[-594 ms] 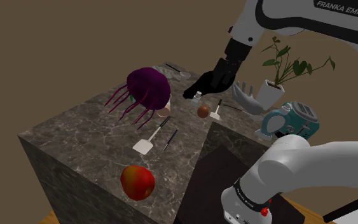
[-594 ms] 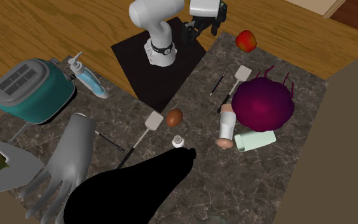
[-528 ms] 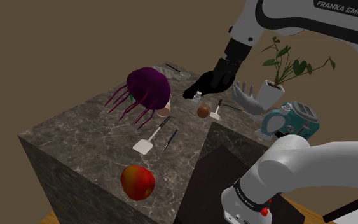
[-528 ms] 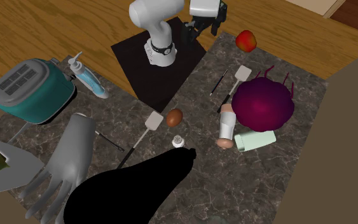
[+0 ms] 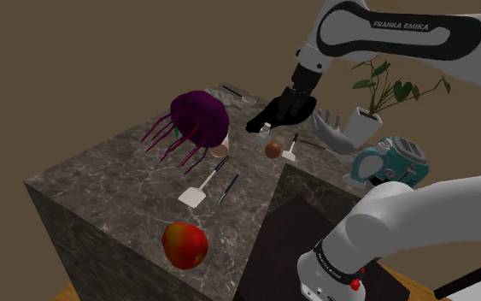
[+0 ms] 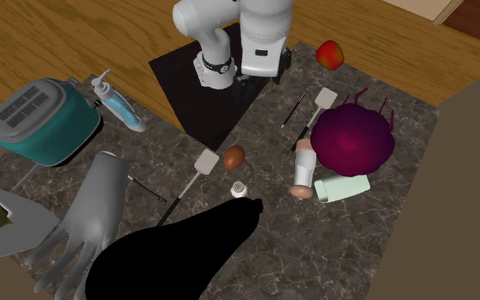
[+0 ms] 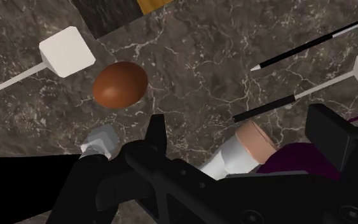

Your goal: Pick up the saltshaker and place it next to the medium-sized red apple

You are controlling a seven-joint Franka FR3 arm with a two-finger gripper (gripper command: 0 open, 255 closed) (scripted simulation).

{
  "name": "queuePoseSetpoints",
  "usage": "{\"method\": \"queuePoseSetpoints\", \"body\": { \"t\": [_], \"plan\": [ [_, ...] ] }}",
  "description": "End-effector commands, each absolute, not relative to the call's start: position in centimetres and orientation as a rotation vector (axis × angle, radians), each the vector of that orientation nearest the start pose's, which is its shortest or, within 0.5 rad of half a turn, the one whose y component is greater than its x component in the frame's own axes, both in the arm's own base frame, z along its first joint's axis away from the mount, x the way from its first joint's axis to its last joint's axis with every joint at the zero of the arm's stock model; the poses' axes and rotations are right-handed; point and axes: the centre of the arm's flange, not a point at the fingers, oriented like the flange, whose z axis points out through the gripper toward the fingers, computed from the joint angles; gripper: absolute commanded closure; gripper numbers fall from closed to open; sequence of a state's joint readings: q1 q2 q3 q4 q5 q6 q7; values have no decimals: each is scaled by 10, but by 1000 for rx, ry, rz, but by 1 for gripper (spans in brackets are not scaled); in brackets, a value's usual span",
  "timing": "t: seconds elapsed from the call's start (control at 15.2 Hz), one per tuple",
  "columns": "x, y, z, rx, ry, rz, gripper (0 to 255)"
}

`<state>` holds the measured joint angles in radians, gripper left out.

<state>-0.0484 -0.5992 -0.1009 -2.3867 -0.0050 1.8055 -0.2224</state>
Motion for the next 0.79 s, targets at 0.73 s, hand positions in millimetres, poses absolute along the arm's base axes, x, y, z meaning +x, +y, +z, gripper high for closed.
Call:
{"method": "queuePoseSetpoints", "body": {
  "t": [0.73],
  "plan": [
    [472, -164, 448, -3113, -200, -60, 0]
  ]
}}
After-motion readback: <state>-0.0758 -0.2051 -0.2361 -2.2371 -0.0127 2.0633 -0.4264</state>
